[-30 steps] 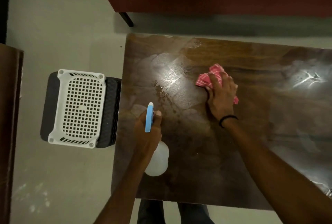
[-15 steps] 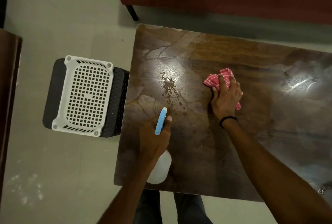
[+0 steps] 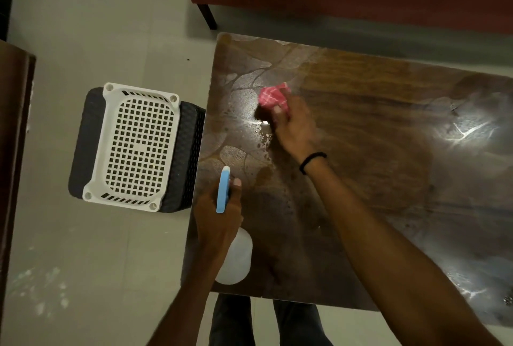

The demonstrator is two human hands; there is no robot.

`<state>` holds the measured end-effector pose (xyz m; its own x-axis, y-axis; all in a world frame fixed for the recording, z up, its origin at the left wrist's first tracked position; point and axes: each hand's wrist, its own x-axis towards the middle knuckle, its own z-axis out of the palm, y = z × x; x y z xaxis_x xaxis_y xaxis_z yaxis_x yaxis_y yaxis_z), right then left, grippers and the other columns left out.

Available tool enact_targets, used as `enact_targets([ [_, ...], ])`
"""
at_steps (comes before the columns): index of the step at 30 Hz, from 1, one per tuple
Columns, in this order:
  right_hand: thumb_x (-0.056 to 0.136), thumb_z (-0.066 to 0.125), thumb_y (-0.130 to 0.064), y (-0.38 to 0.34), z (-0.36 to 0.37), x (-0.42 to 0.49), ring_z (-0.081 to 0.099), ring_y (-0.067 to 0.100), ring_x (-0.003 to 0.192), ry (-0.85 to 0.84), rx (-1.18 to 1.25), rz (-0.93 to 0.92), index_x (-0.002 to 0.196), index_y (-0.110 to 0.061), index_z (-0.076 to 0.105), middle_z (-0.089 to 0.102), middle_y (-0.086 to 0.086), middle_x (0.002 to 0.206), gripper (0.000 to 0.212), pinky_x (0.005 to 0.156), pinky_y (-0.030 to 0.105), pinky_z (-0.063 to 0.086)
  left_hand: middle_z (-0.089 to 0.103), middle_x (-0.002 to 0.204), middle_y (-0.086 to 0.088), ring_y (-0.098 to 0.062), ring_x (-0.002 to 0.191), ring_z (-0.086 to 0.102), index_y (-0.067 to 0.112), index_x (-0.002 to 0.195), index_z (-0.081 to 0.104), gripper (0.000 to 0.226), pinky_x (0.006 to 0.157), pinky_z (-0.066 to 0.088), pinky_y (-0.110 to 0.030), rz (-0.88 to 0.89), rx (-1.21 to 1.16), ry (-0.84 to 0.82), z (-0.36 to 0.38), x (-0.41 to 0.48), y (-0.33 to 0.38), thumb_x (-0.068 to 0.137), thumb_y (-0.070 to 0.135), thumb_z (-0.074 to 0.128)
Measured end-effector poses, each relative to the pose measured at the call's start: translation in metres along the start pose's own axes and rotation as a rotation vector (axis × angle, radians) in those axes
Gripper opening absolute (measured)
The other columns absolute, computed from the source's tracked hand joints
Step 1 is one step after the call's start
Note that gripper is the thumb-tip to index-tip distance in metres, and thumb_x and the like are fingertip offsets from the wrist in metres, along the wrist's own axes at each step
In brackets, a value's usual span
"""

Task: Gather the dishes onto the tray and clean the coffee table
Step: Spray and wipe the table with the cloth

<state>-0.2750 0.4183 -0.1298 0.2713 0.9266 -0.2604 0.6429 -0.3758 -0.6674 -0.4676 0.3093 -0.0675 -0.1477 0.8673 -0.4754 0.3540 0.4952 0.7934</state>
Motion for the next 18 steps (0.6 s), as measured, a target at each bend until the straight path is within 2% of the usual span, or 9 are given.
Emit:
enact_targets([
  [3, 0.1, 0.047, -0.036, -0.01, 0.045, -0.037, 0.015, 0.037, 0.15, -0.077, -0.381, -0.178, 0.153, -0.027, 0.03, 0.021, 0.012, 0.163, 0.057, 0.119, 0.062, 0.016, 0.064, 0.076, -0.002, -0.04, 0.073, 0.066, 0.033, 0.089, 0.061, 0.01, 0.065, 0.059, -0.056, -0.002, 0.017, 0.027, -0.005, 0.005, -0.003, 0.094, 0.041, 0.061],
  [5, 0.097, 0.054, -0.038, 0.004, 0.066, -0.071, 0.002, 0.041, 0.152, -0.094, -0.545, -0.165, 0.158, -0.029, 0.012, 0.005, 0.013, 0.166, 0.074, 0.118, 0.066, 0.01, 0.065, 0.077, -0.004, -0.041, 0.073, 0.067, 0.031, 0.091, 0.061, 0.014, 0.064, 0.059, -0.055, -0.016, 0.033, 0.039, -0.007, 0.009, -0.005, 0.094, 0.044, 0.061],
  [8, 0.092, 0.064, -0.047, 0.017, 0.075, -0.11, 0.011, 0.043, 0.15, -0.144, -0.582, -0.169, 0.158, -0.029, 0.014, 0.012, 0.015, 0.165, 0.084, 0.116, 0.067, 0.012, 0.064, 0.067, -0.011, -0.03, 0.055, 0.063, 0.01, 0.09, 0.063, 0.04, 0.056, 0.058, -0.052, 0.038, 0.052, 0.109, -0.007, 0.015, -0.005, 0.088, 0.049, 0.062],
  [9, 0.091, 0.065, -0.047, 0.016, 0.072, -0.105, 0.013, 0.043, 0.15, -0.159, -0.577, -0.193, 0.157, -0.03, 0.016, 0.015, 0.015, 0.164, 0.084, 0.117, 0.067, 0.013, 0.063, 0.065, -0.011, -0.028, 0.053, 0.062, 0.007, 0.09, 0.064, 0.042, 0.055, 0.058, -0.05, 0.037, 0.044, 0.105, -0.006, 0.016, -0.005, 0.087, 0.048, 0.062],
  [11, 0.097, 0.054, -0.042, 0.014, 0.061, -0.065, 0.008, 0.042, 0.151, -0.102, -0.58, -0.236, 0.157, -0.032, 0.013, 0.011, 0.014, 0.165, 0.073, 0.119, 0.065, 0.01, 0.062, 0.065, -0.008, -0.024, 0.053, 0.062, 0.007, 0.089, 0.063, 0.037, 0.054, 0.057, -0.043, 0.012, 0.016, 0.073, -0.004, 0.022, -0.004, 0.09, 0.044, 0.064],
  [13, 0.103, 0.039, -0.037, 0.007, 0.043, -0.01, 0.002, 0.041, 0.151, -0.023, -0.552, -0.127, 0.158, -0.033, 0.01, 0.006, 0.014, 0.166, 0.062, 0.12, 0.064, 0.008, 0.061, 0.061, -0.005, -0.016, 0.049, 0.06, 0.006, 0.087, 0.063, 0.038, 0.05, 0.053, -0.03, 0.031, 0.04, 0.084, -0.002, 0.028, -0.007, 0.088, 0.044, 0.064],
  [15, 0.104, 0.035, -0.035, 0.005, 0.026, 0.026, 0.003, 0.041, 0.151, 0.075, -0.526, 0.05, 0.158, -0.031, 0.015, 0.009, 0.014, 0.166, 0.057, 0.119, 0.064, 0.01, 0.059, 0.057, -0.001, -0.011, 0.044, 0.059, 0.008, 0.085, 0.062, 0.038, 0.045, 0.047, -0.016, 0.062, 0.038, 0.101, -0.001, 0.033, -0.008, 0.085, 0.046, 0.062],
  [16, 0.104, 0.036, -0.034, 0.006, 0.023, 0.027, 0.003, 0.041, 0.151, 0.112, -0.51, 0.098, 0.157, -0.031, 0.017, 0.009, 0.014, 0.166, 0.056, 0.119, 0.063, 0.01, 0.059, 0.056, 0.0, -0.01, 0.043, 0.059, 0.009, 0.085, 0.062, 0.037, 0.044, 0.046, -0.014, 0.068, 0.039, 0.099, 0.0, 0.035, -0.008, 0.085, 0.046, 0.062],
  [18, 0.103, 0.04, -0.031, 0.004, 0.027, 0.0, 0.002, 0.04, 0.151, 0.111, -0.468, 0.085, 0.157, -0.031, 0.018, 0.009, 0.014, 0.166, 0.059, 0.12, 0.063, 0.008, 0.06, 0.057, 0.0, -0.011, 0.044, 0.059, 0.009, 0.086, 0.062, 0.036, 0.045, 0.049, -0.019, 0.067, 0.044, 0.072, -0.001, 0.041, -0.006, 0.086, 0.046, 0.062],
])
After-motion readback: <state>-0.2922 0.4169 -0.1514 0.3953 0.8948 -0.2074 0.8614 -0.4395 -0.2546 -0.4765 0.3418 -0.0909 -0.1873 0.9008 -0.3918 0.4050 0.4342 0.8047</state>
